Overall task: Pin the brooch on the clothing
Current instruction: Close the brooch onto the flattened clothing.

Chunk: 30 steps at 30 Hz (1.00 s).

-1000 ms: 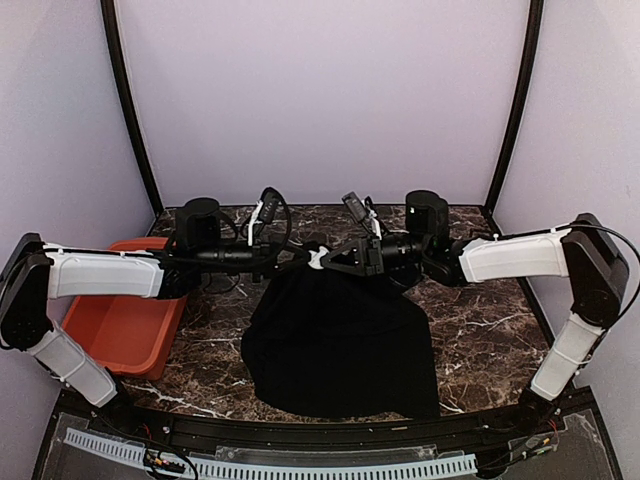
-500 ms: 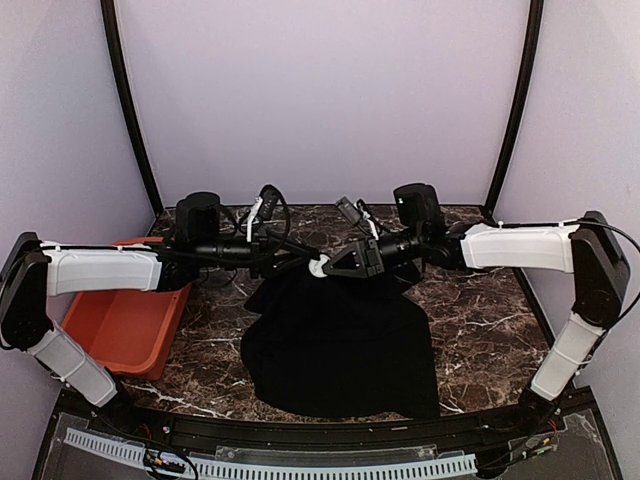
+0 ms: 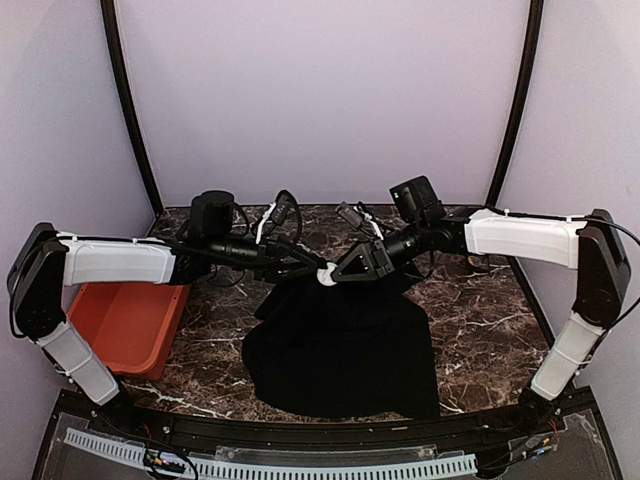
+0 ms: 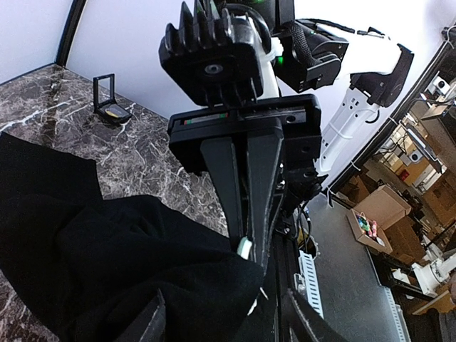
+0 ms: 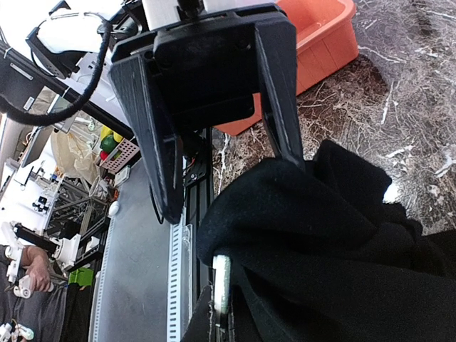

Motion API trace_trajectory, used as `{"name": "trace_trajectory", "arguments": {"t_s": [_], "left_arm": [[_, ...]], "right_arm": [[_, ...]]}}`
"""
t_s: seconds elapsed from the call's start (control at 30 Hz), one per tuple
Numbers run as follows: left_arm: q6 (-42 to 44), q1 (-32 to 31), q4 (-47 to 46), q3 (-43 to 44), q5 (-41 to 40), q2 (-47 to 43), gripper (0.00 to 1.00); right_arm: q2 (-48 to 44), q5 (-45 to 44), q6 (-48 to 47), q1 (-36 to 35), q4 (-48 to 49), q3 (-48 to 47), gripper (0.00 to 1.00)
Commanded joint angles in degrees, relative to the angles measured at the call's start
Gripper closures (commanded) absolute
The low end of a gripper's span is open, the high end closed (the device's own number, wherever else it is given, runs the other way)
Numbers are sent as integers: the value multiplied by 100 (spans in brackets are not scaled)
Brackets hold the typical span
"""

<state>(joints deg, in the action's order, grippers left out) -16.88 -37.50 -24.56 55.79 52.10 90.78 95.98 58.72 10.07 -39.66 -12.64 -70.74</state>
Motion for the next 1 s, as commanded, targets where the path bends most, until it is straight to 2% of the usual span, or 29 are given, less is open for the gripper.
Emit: {"name": "trace_trajectory", "arguments": {"t_s": [0.0,0.43,0.97], "left_arm": [[-31,-14,141,191,346,78,48],[-2,-120,224,293,694,208,45],[163,-176,347,303,863,165,62]], "right_arm": [[153,190,-285,-54,-330,-325,100],[390,205,-426,-174,-626,-597,100],[393,373,-693,-274,-994,-810,100]]}}
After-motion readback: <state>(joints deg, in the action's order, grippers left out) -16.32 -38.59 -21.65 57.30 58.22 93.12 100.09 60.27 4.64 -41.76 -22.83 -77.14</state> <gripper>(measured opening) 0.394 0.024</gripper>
